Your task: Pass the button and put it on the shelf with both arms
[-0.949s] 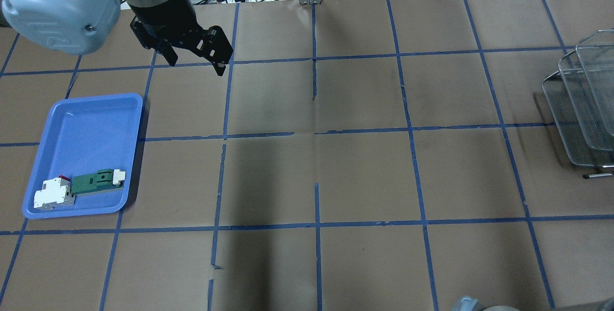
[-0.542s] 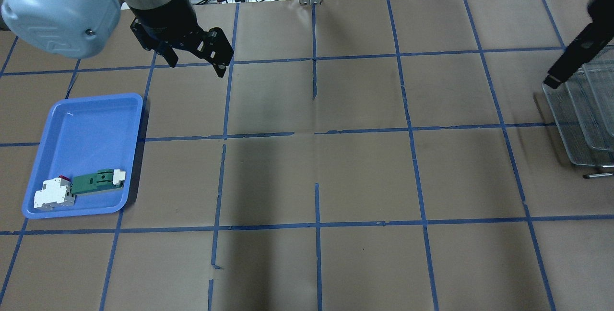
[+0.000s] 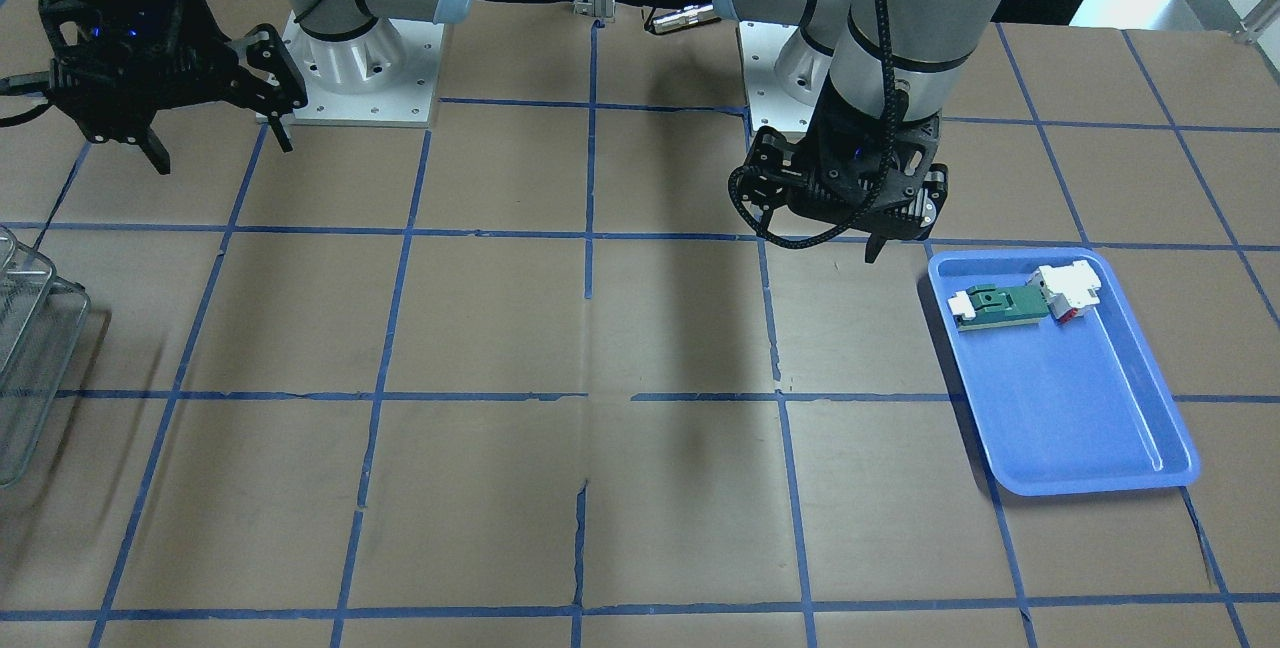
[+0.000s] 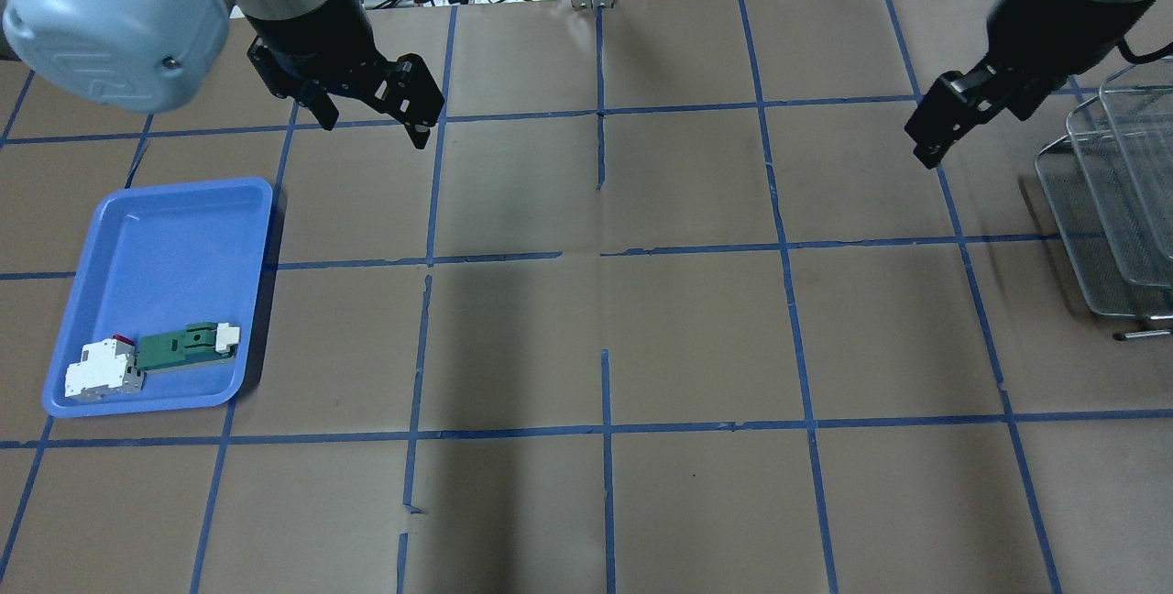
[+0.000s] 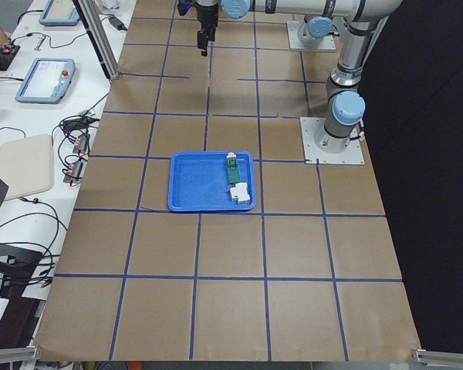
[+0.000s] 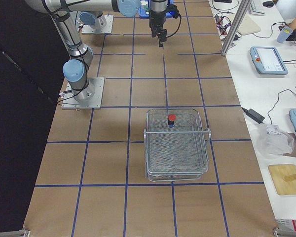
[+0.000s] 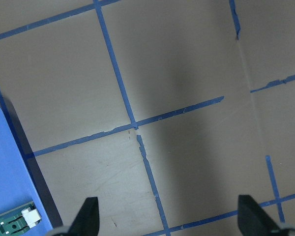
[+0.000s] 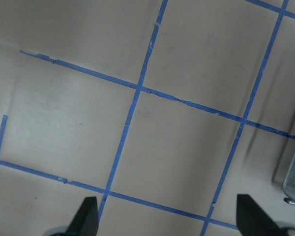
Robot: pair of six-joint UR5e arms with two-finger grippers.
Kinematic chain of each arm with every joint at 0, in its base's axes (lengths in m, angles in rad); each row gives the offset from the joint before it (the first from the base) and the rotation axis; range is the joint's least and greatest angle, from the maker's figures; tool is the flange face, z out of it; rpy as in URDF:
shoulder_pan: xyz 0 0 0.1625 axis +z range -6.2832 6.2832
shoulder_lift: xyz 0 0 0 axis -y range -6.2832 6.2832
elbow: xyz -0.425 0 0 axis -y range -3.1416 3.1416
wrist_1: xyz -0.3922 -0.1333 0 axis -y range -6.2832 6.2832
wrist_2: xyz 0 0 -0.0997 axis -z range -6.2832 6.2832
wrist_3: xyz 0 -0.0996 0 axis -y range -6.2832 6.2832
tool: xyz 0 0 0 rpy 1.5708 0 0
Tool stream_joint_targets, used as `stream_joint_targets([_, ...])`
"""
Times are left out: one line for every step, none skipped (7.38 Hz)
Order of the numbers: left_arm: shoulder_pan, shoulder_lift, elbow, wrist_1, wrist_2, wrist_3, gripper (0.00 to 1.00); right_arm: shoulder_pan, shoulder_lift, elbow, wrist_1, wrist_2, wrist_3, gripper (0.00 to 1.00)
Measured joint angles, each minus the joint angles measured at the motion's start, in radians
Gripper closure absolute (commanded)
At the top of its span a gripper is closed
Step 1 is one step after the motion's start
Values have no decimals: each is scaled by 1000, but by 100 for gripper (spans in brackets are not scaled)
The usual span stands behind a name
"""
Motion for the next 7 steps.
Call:
stream_joint_targets([0,0,-2,5,-1,0,0,6,20,-21,-5,26,87,0])
stream_joint_targets([1,1,-3,7,0,0,0,11,37,-35,-4,19,143,0])
stream_joint_targets([2,2,-3,7,1,0,0,17,46,-41,-2,-10,168,0])
stream_joint_targets([2,3,-3,8,2,0,0,27,51,-43,-1,-32,194,0])
stream_joint_targets([2,3,-3,8,3,0,0,42,52,-44,-1,-40,230,0])
stream_joint_targets([2,4,-3,8,4,0,0,56,53,-45,-3,-42,252,0])
stream_joint_targets([2,4,-3,8,5,0,0,61,55,-45,-7,-43,261,0])
